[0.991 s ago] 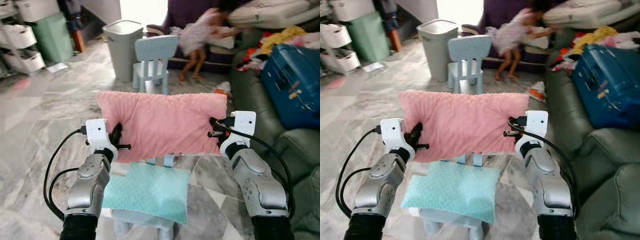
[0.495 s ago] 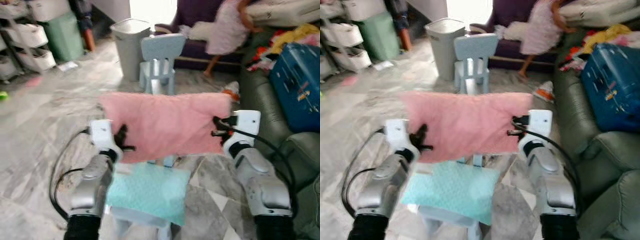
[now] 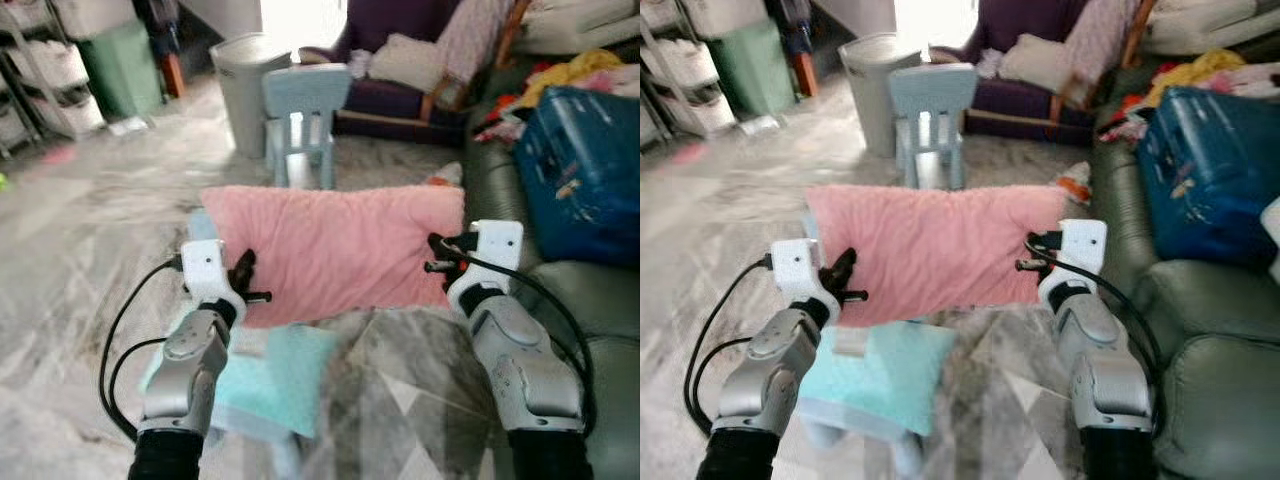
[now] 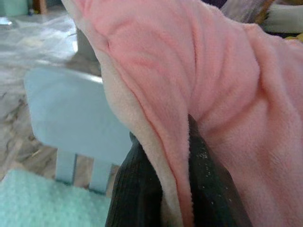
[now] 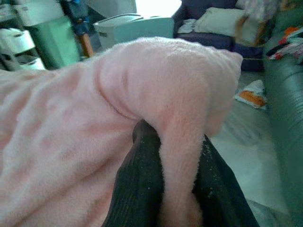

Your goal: Move the pillow to the sofa

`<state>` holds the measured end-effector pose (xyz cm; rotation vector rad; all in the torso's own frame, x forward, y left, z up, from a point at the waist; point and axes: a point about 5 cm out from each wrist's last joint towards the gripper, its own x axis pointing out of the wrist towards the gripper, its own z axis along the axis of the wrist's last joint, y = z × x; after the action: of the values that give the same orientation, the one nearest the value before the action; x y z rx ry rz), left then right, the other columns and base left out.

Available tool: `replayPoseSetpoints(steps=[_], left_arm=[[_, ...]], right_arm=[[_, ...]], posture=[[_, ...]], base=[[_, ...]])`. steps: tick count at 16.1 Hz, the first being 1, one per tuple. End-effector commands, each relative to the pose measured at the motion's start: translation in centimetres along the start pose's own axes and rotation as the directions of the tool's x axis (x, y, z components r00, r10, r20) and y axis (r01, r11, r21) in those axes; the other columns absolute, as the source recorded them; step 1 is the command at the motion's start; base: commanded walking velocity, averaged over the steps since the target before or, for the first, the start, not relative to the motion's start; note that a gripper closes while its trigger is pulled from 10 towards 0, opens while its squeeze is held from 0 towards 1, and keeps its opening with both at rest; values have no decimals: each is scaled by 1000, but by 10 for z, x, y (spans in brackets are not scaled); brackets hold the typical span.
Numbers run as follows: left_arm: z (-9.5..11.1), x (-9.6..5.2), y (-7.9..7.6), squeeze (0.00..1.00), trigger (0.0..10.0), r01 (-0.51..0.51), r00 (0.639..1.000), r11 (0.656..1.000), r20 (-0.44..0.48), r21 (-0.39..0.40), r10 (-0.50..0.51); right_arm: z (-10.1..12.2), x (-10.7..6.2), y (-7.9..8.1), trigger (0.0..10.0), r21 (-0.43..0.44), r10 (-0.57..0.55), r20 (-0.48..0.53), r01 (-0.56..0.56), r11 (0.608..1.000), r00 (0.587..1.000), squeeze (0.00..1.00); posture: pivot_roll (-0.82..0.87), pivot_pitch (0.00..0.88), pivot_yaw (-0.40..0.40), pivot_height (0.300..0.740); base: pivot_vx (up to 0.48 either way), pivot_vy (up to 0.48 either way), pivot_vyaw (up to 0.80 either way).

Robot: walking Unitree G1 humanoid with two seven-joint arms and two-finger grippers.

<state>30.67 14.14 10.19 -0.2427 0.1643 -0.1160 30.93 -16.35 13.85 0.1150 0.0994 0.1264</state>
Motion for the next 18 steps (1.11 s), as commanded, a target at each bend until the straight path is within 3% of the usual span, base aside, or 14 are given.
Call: replayPoseSetpoints(steps=[1,15,18], left_arm=[[6,0,7,0,10000,-30,999,1000,22,4,30],[7,1,3,0,10000,-9,1000,1000,23,-21,9],[6,1,4,0,10000,-14,1000,999,17,-29,14]], right_arm=[[10,1,6,10000,-4,18,40,-18,1000,999,0],[9,0,11,10000,6,57,43,-57,998,997,0],[8,-1,11,10000,10,62,39,-62,998,997,0]], posture=[[-152,0,14,740],[-152,0,17,740],[-152,0,16,740]], base=[[0,0,0],[0,0,0],[-307,210,0]])
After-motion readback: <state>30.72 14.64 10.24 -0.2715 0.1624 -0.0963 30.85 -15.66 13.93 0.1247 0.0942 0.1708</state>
